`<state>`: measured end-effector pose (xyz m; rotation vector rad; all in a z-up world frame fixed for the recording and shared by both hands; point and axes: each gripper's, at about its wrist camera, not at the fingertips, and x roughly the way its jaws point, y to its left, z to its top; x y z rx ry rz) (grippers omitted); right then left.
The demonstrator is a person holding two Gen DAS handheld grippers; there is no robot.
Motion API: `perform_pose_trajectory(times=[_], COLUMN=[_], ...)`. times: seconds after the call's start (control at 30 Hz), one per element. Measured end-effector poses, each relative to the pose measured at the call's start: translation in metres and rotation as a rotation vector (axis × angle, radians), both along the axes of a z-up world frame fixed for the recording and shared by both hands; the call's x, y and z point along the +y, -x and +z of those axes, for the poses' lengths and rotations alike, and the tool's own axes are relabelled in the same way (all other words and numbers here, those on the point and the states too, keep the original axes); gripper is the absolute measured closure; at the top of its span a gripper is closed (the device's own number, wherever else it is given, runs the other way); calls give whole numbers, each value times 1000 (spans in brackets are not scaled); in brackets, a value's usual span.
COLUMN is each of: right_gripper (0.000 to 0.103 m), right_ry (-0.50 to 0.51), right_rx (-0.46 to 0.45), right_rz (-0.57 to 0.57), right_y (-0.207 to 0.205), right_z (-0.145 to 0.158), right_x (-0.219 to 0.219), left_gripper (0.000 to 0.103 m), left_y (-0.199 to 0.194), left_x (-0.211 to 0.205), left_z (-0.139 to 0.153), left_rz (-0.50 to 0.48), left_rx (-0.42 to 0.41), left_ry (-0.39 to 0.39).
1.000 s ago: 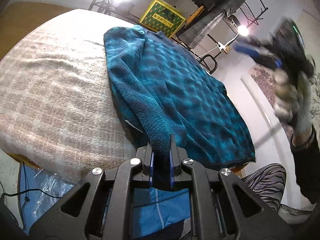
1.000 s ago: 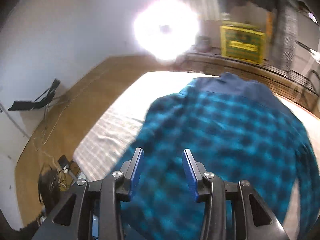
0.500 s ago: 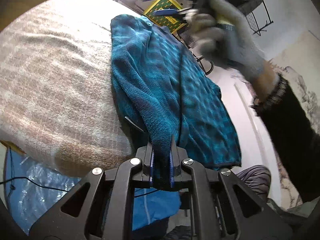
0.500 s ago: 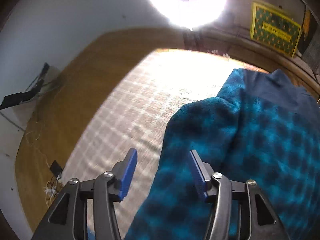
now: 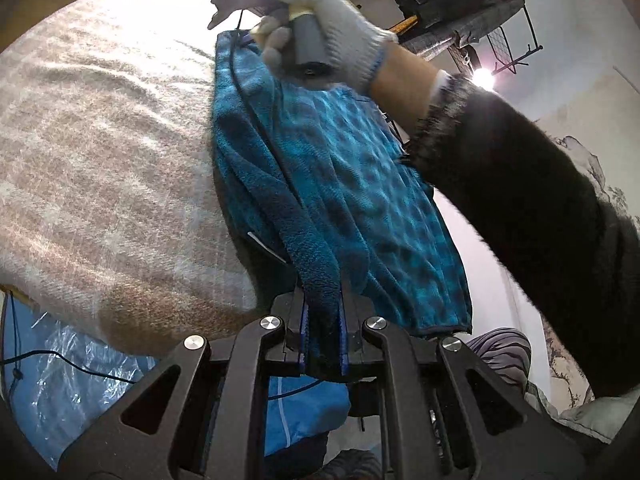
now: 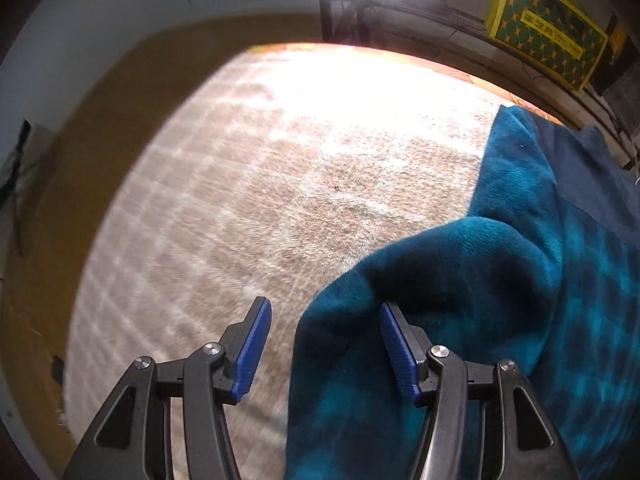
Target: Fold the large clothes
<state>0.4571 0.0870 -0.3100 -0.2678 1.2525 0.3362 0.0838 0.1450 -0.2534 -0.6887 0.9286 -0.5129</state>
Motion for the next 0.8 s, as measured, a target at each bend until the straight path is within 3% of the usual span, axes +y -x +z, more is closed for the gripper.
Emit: perform_pose_trajectory(times=[0.1,0.2,0.27,0.37,0.57,0.8], right_gripper=[41,52,72,94,98,98], right_ry=[36,95,127,143,71,-193], right_rx=[-7,-16,-36,-57,-87,-113], right_rz=[15,62,82,107,105,14], right_y=[-1,0,0,0,1,-10], right_z=[-3,-4,-3,0,12,51], right_x=[6,10,9,1,-19,-75], left_gripper=[94,94,94,94,94,94], left_y=[0,0,3,5,10,14], left_x=[-5,-9,-11,-16,-26,-43], left_z=[3,4,5,10,20,35], left_rz=[-7,-13,-16,-14,-12,-29], left_rx=[-9,-11,-16,-25,-48,-93], left_ry=[-20,-31,-39,-67,-119,-178])
